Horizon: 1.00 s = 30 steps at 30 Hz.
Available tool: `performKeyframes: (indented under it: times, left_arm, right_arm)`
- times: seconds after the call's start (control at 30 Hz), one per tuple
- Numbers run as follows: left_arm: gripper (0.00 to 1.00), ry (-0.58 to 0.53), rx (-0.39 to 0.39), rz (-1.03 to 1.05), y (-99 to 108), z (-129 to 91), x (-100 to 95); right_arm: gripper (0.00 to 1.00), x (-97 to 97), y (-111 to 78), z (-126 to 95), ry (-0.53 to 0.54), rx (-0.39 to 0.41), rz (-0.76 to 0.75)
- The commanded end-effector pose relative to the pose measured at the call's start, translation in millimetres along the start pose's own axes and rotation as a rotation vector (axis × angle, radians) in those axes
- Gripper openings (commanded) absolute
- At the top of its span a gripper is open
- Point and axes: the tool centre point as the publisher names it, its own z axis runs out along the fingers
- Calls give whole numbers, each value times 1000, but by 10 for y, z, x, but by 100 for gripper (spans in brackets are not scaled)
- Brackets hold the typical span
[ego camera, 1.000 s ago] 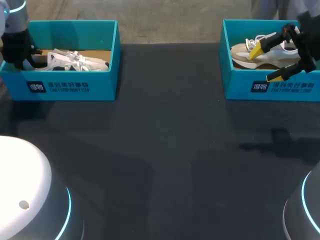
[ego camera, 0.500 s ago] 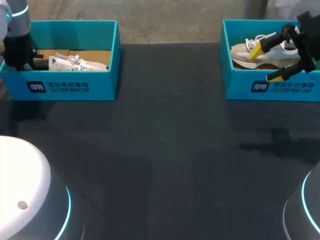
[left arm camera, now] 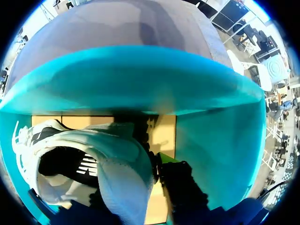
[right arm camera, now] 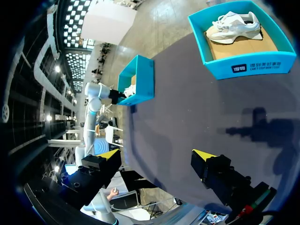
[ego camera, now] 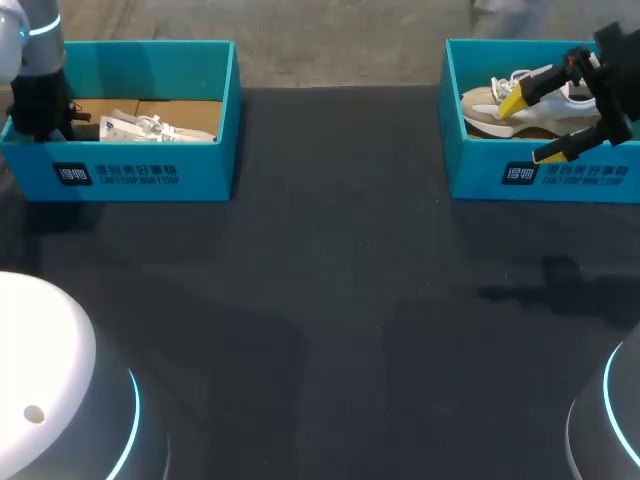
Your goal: Take the shoe out of the shoebox, open the shoe tongue, remove and reinsert the insole, then place the shoe into the shoebox
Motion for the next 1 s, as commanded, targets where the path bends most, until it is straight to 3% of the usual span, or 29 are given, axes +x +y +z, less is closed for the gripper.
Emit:
performKeyframes:
  times: [0.03, 0.07, 0.1, 0.47, 1.0]
  left_arm:
    - [85, -3, -3, 9, 36, -48, -1]
    - [85, -3, -3, 9, 36, -48, -1]
    - [100, -9, -11, 11, 43, -84, -5]
    - [100, -53, -58, 26, 50, -342, -61]
    - [100, -104, -173, -21, -85, -1227, 31]
  right_arm:
    - [100, 2, 4, 9, -2, 0, 1]
    - [100, 2, 4, 9, -2, 0, 1]
    - [100, 2, 4, 9, -2, 0, 1]
    - [100, 2, 4, 9, -2, 0, 1]
    - [100, 2, 4, 9, -2, 0, 1]
